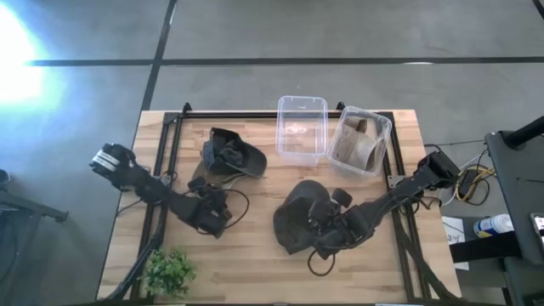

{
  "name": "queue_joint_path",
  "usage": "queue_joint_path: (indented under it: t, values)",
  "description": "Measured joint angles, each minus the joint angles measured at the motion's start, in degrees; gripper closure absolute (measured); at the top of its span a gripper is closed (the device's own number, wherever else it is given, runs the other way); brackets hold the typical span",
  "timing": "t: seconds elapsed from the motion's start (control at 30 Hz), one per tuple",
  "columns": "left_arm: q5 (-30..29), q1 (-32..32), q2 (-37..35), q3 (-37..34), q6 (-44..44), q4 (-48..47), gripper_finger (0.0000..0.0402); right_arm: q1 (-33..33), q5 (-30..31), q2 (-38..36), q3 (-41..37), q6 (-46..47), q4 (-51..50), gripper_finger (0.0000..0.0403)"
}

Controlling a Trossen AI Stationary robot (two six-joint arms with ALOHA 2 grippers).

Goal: Pick & Place hat
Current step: Put the brown cap into the right transparent bin

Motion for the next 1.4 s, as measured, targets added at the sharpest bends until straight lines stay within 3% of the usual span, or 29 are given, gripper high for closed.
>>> queue_joint_path:
  t: [0.27, 0.37, 0.53, 0.6, 0.93, 1.07, 1.23, 1.4]
  values:
    - [2.2, 4.5, 3.5, 0.0, -0.2, 0.0, 0.0217, 0.0, 0.0, 0.0, -1.0, 3.0, 0.1, 0.0268]
    - [4.1, 6.5, 3.5, 0.1, -0.2, 0.0, 0.0257, 0.0, 0.0, 0.0, -1.0, 3.9, 0.1, 0.0268]
    - [4.1, 7.5, 2.8, 0.1, 0.4, -0.7, 0.0366, 0.0, 0.0, 0.0, -1.0, 5.4, 0.3, 0.0268]
    - [4.1, 7.5, 1.8, 0.3, 0.6, -1.0, 0.0387, 0.0, 0.0, -0.1, -1.0, 6.0, 0.3, 0.0268]
    - [23.3, 7.1, -14.8, 11.8, 7.5, -5.1, 0.0392, -0.6, 1.4, -4.3, -0.8, 7.1, 6.5, 0.0278]
    - [27.7, 7.3, -23.4, 16.7, 6.9, -5.1, 0.0392, -2.0, 1.6, -7.5, -0.8, 4.7, 9.2, 0.0289]
    - [25.6, 7.4, -32.8, 19.6, 3.6, -2.1, 0.0393, -4.2, -0.9, -9.9, -0.9, 0.9, 15.7, 0.0299]
    - [14.9, 7.2, -39.8, 18.3, 7.1, 14.1, 0.0393, -5.1, -1.6, -10.2, -1.0, -0.9, 25.3, 0.03]
